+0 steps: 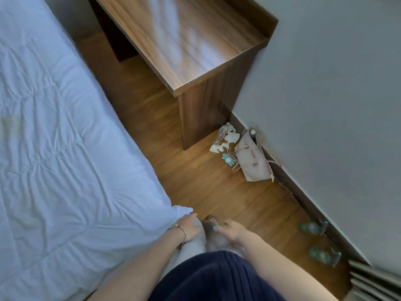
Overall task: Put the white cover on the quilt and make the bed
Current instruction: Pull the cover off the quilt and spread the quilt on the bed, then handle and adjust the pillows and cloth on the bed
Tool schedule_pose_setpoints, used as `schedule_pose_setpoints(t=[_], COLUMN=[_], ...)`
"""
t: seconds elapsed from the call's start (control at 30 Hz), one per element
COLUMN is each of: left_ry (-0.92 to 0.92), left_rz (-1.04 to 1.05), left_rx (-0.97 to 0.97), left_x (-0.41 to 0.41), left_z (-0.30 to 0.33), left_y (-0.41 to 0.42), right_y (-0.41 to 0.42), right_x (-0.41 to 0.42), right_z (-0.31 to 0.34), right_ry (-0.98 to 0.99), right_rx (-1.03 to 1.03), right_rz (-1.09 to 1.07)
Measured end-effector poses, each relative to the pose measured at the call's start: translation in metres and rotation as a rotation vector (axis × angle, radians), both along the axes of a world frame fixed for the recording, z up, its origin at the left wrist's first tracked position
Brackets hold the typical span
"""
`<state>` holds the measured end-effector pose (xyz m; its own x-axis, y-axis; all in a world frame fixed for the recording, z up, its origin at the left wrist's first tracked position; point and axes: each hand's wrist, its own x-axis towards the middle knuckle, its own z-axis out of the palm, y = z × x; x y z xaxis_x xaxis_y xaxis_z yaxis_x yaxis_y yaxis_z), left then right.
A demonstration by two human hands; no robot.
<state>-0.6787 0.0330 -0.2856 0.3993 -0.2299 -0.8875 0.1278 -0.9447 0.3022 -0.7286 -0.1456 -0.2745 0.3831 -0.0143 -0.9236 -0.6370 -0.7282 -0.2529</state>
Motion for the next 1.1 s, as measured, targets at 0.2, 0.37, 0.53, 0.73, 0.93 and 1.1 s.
schedule_pose_setpoints(t=[0.2, 0.37, 0.53, 0.73, 0.93, 1.1], left_ry=[0.001, -0.017, 0.06, 0.035, 0.0, -0.063], left_rz=[-0.012, -0.004, 0.059, 0.176, 0.379, 0.588], left_rx=[0.069, 0.065, 0.053, -0.007, -0.044, -0.059], left_x=[0.039, 0.078, 0.134, 0.226, 0.282, 0.324], left_z=[0.004, 0.002, -0.005, -0.002, 0.009, 0.022], left_y=[-0.029, -0.025, -0.003, 0.048, 0.099, 0.125], right_y=[-0.03, -0.028, -0.016, 0.029, 0.104, 0.144], right_x=[0.022, 0.065, 0.142, 0.262, 0.355, 0.434], right_z=[-0.009, -0.006, -0.006, 0.002, 0.03, 0.053], right_ry=[0.107, 0.159, 0.107, 0.028, -0.057, -0.146], right_rx=[0.01, 0.082, 0.091, 0.064, 0.14, 0.2], right_rz=[-0.071, -0.051, -0.021, 0.111, 0.261, 0.394])
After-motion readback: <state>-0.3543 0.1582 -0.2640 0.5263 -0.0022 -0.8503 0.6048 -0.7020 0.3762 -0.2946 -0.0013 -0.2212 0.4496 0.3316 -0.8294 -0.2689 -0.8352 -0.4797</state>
